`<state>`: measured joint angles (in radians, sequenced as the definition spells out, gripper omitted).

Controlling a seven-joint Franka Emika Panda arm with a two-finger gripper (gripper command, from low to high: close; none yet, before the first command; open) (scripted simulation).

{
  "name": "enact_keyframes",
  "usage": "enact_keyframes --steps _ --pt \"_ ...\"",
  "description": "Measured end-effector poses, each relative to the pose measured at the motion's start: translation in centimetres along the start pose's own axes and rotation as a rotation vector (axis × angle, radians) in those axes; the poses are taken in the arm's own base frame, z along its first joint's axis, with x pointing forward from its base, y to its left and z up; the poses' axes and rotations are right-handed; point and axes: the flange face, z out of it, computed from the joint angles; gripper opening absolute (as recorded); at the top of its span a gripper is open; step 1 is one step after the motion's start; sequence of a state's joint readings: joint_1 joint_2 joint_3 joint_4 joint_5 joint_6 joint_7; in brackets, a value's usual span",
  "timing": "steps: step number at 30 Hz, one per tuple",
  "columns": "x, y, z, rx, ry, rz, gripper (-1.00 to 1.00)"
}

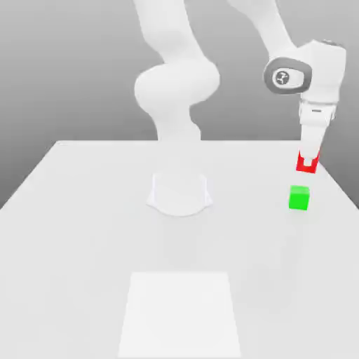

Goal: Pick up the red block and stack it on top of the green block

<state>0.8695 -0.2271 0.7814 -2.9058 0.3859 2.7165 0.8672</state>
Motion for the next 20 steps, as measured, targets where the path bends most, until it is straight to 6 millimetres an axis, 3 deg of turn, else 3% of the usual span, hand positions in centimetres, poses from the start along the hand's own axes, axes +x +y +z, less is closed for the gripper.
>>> enact_keyframes --steps 3,5,6,15,20 --pt "-0.1 -0.1 2.4 -0.002 0.002 -0.002 -1.00" --pt "-0.1 -0.1 2.4 -0.002 0.003 -0.002 -1.00" --pt "-0.1 -0.1 2.4 -0.002 0.003 -0.002 1.00" --pt "-0.2 -0.1 2.9 0.000 0.001 -0.003 1.00" --pt "-0.2 0.0 -0.4 -0.002 0.000 -0.002 1.00"
